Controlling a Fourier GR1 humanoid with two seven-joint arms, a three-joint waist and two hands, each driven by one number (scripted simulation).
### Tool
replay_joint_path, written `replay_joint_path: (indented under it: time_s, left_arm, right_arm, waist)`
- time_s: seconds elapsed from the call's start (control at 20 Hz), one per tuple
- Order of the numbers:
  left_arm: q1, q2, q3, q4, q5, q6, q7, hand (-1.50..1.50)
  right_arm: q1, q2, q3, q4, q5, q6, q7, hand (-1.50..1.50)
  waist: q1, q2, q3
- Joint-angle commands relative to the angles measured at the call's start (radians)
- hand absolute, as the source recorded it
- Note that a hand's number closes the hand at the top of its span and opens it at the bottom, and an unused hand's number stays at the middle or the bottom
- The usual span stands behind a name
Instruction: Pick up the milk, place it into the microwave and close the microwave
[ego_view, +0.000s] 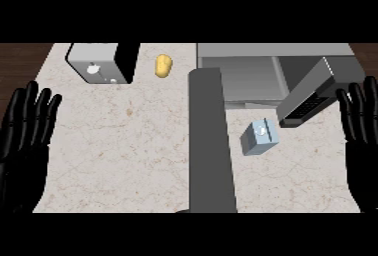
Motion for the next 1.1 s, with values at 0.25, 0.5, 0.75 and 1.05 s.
replay_joint_path:
  time_s: [0.25, 0.5, 0.75, 1.05]
  left_arm:
    - [-0.017, -0.072, -0.115, 0.040, -0.106, 0.034, -0.125, -1.50]
    - [0.137, -0.090, -0.152, 0.036, 0.040, 0.135, -0.081, -1.50]
    - [0.346, -0.066, -0.089, -0.078, 0.129, 0.011, -0.176, -1.50]
    - [0.533, -0.087, -0.163, -0.149, 0.093, -0.033, -0.262, -1.50]
  right_arm:
    - [-0.041, -0.140, -0.039, -0.004, -0.289, 0.270, 0.056, -1.50]
    - [0.042, -0.181, -0.036, -0.057, -0.385, 0.369, 0.083, -1.50]
    - [0.146, -0.126, 0.026, -0.118, -0.289, 0.380, 0.055, -1.50]
    - [0.187, -0.133, -0.063, -0.081, -0.274, 0.452, -0.025, -1.50]
  waist:
    - [0.012, -0.019, 0.003]
    - [0.015, -0.021, 0.003]
    - [0.022, -0.021, 0.002]
    - [0.024, -0.021, 0.003]
